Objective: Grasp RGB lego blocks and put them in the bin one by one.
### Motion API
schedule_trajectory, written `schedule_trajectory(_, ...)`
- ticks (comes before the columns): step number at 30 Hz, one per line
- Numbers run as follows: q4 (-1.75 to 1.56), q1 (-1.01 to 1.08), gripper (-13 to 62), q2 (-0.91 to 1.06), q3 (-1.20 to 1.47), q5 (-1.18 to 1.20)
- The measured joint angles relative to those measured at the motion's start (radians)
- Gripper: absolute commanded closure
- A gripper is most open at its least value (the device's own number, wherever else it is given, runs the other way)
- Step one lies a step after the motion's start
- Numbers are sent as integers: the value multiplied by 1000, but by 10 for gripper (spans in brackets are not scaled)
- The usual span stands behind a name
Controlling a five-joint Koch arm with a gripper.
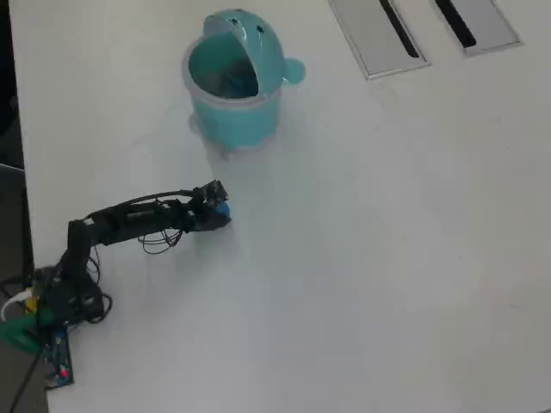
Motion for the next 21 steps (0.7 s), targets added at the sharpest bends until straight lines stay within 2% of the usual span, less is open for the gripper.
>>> schedule_trajectory(6, -71, -41, 345, 9, 32, 89)
schedule_trajectory(21, -133, -126, 345, 166, 32, 202)
